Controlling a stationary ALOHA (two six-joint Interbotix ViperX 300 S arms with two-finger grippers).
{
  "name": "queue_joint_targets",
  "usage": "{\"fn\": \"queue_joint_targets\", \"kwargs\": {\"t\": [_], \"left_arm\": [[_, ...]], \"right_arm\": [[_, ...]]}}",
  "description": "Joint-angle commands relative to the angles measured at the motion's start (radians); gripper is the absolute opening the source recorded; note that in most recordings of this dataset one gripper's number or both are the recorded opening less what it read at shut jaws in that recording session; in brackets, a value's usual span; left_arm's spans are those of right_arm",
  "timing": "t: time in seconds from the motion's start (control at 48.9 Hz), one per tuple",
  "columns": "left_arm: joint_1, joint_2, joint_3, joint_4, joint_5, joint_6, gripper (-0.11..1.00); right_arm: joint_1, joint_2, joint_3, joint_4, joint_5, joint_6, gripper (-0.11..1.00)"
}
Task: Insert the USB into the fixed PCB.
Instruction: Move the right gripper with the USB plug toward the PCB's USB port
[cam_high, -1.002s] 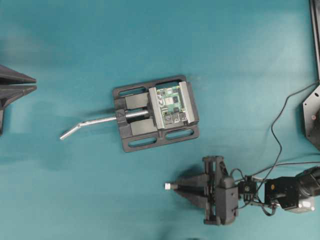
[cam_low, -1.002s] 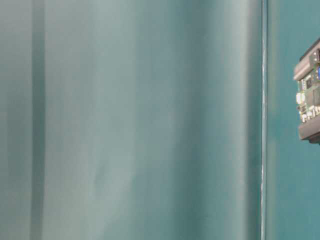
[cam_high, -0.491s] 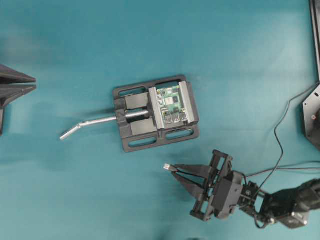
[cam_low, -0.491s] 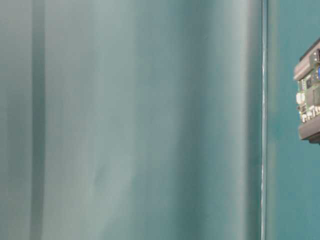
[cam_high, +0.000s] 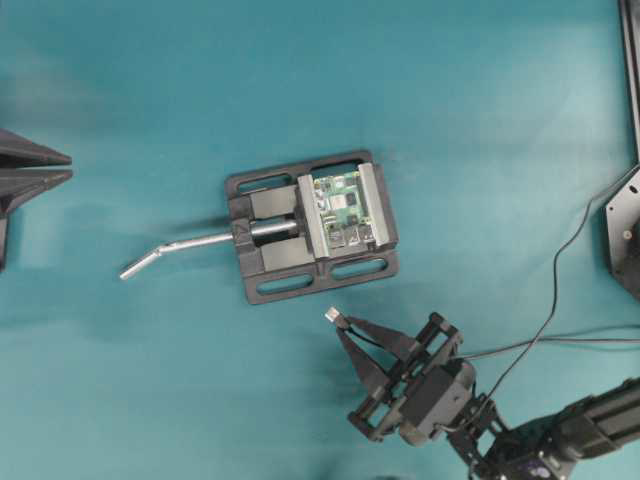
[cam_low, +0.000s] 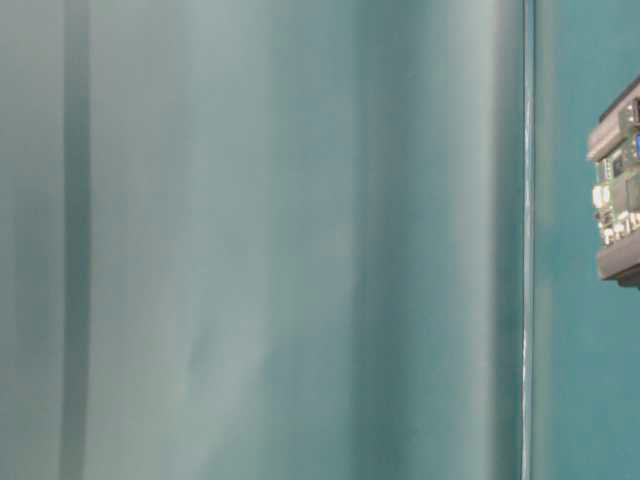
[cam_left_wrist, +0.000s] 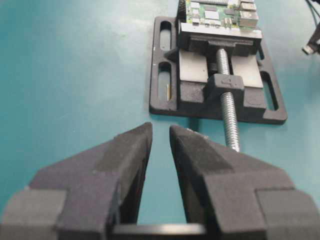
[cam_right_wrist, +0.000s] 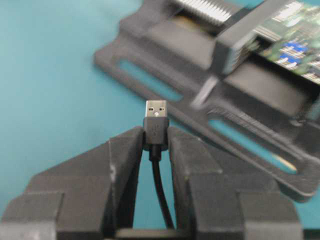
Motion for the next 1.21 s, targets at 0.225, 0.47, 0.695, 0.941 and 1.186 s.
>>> {"fn": "queue_joint_targets", "kwargs": {"t": [0.225, 0.47, 0.695, 0.941, 1.186], "left_arm": [[0.003, 0.008, -0.028, 0.003, -0.005, -0.002, 0.28], [0.005, 0.006, -0.029, 0.003, -0.005, -0.002, 0.28], [0.005, 0.008, -0.028, 0.003, -0.005, -0.002, 0.28], [0.005, 0.008, -0.029, 0.003, -0.005, -0.002, 0.28], [0.005, 0.008, -0.029, 0.003, -0.005, -0.002, 0.28]], "right_arm": [[-0.002, 0.017, -0.095, 0.124, -0.155, 0.003, 0.21], [-0.003, 0.015, -0.101, 0.132, -0.153, 0.003, 0.21], [-0.011, 0.028, -0.129, 0.21, -0.213, 0.003, 0.21], [-0.012, 0.04, -0.164, 0.285, -0.285, 0.003, 0.21], [-0.02, 0.058, -0.209, 0.287, -0.302, 0.011, 0.21]]}}
